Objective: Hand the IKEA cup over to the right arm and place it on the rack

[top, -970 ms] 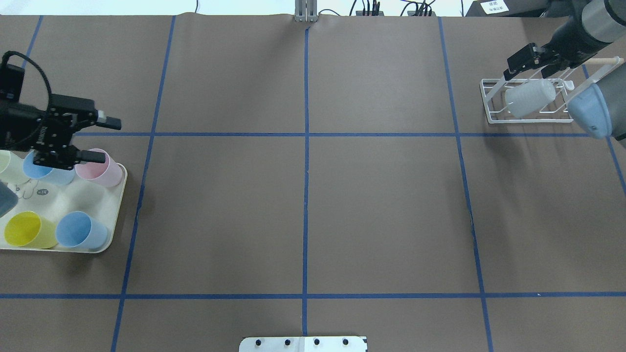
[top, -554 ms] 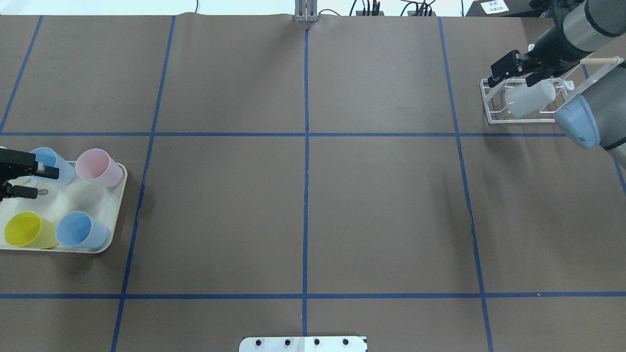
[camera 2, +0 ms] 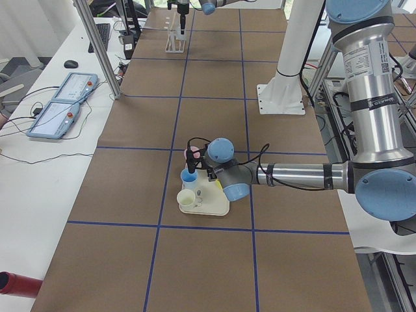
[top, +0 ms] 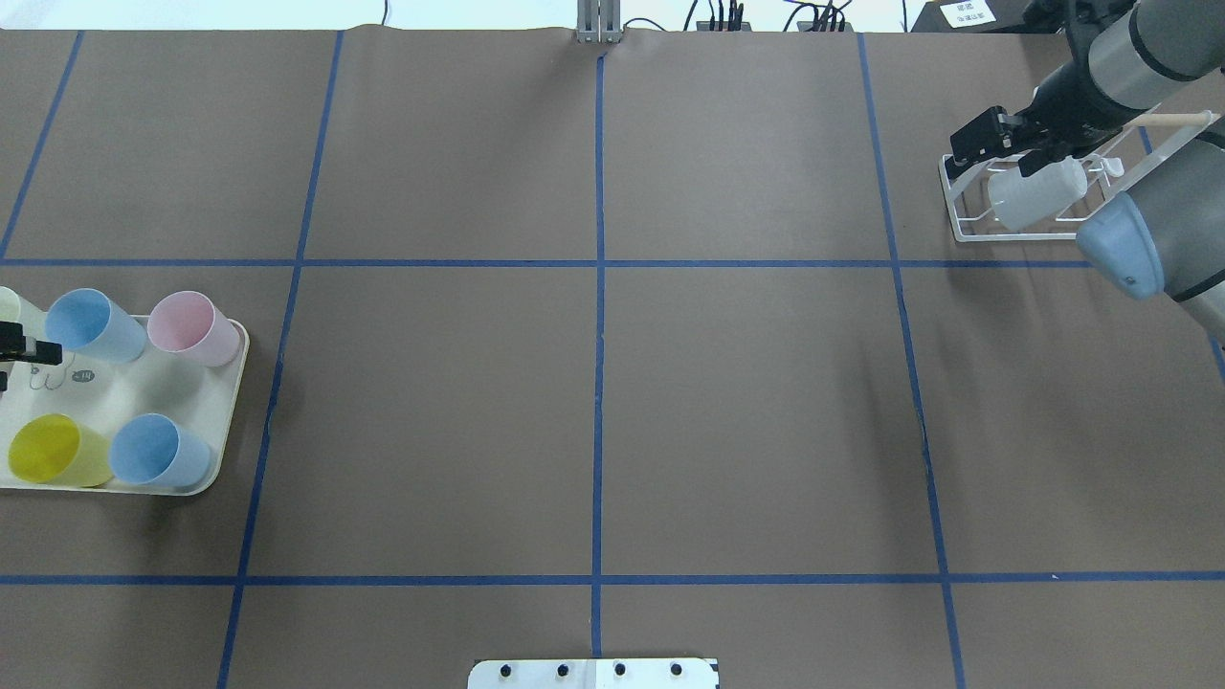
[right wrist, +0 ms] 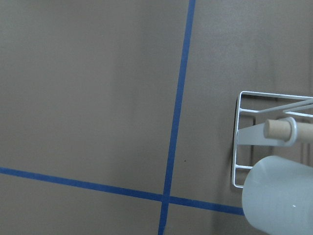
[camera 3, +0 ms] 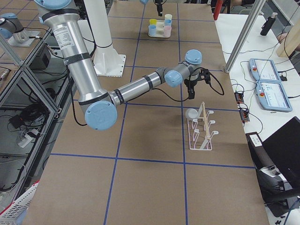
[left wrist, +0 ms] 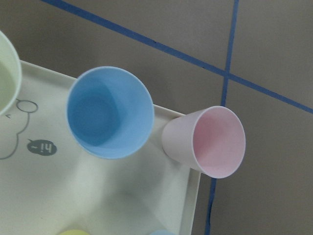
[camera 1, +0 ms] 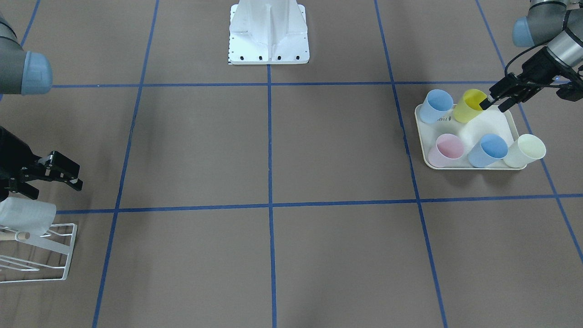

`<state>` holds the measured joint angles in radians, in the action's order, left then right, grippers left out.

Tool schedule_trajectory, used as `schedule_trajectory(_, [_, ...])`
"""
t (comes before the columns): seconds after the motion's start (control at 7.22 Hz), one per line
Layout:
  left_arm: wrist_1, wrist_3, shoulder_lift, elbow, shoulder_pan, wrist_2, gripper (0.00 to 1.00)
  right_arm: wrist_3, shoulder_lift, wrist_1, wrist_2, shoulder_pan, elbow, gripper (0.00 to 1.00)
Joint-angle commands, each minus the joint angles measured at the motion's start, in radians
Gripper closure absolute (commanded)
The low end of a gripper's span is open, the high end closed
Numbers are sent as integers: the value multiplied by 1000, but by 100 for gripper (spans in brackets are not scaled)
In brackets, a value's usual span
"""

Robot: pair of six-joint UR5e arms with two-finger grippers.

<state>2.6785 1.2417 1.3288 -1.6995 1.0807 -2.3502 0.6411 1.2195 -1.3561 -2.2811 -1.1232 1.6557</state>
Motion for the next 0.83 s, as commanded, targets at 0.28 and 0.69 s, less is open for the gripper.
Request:
schedule_trajectory(0.28, [-315,-318,-59,-115,-11,94,0,20,0,0,0,16,10,1])
schedule_trajectory(0.69, [-382,-347,-103,-103,-83,92,0,20,2,0,0,19,10,1])
